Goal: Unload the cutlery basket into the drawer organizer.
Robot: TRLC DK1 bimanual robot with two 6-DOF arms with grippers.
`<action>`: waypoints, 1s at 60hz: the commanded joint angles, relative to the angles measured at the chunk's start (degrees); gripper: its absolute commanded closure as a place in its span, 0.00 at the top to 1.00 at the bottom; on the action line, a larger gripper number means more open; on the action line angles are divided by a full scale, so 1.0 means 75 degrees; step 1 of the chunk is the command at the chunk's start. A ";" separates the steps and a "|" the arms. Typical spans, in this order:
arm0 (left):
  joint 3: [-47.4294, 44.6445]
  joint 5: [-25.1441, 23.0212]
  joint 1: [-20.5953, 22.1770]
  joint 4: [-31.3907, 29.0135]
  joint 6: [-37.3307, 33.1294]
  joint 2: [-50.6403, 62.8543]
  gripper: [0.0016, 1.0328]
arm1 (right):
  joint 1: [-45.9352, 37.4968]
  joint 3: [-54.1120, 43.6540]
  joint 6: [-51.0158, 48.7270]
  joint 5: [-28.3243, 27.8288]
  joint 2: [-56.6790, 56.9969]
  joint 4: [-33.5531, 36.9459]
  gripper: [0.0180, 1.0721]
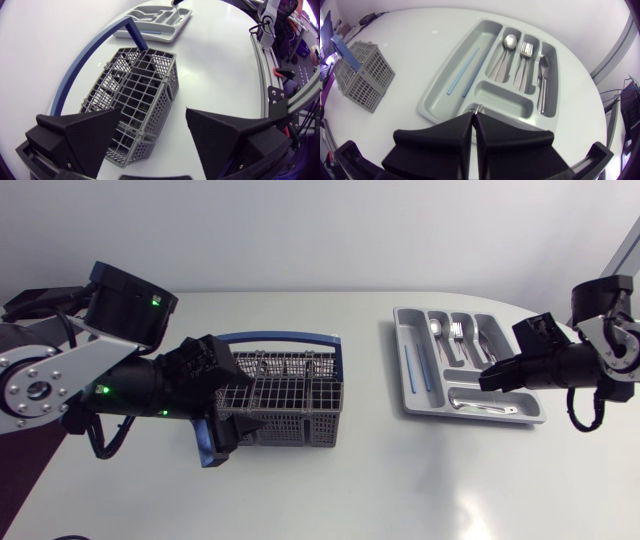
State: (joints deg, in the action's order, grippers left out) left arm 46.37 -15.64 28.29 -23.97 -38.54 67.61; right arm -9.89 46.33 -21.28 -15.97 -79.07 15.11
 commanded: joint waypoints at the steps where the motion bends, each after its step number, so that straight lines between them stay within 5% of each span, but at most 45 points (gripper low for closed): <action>1: -0.0159 -0.0059 -0.0058 -0.0086 0.0159 -0.0132 0.95 | -0.0158 -0.0142 -0.0198 0.0219 -0.0555 -0.0328 0.05; 21: -0.0218 -0.0048 -0.0233 -0.0109 0.0241 -0.0238 0.95 | -0.0486 -0.0001 -0.0163 0.0840 -0.2313 -0.1523 0.07; 27: -0.0253 -0.0048 -0.0315 -0.0121 0.0241 -0.0297 0.95 | -0.0357 -0.0048 -0.0081 0.0945 -0.2501 -0.1722 0.39; 39: -0.0300 -0.0048 -0.0655 -0.0168 0.0229 -0.0425 0.95 | 0.0088 -0.0317 0.0025 0.0934 -0.1575 -0.1664 0.82; 54: -0.0405 -0.0059 -0.1206 -0.0156 0.0253 -0.0531 0.95 | 0.1178 -0.0681 0.0200 0.0172 0.0945 -0.0855 0.85; 60: -0.0417 -0.0071 -0.1382 -0.0144 0.0264 -0.0531 0.95 | 0.1952 -0.0880 0.0364 -0.0098 0.1636 -0.0773 0.72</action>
State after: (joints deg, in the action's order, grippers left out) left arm 44.88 -15.64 19.11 -24.60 -37.47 64.16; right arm 0.99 42.76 -20.62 -15.77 -70.04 7.81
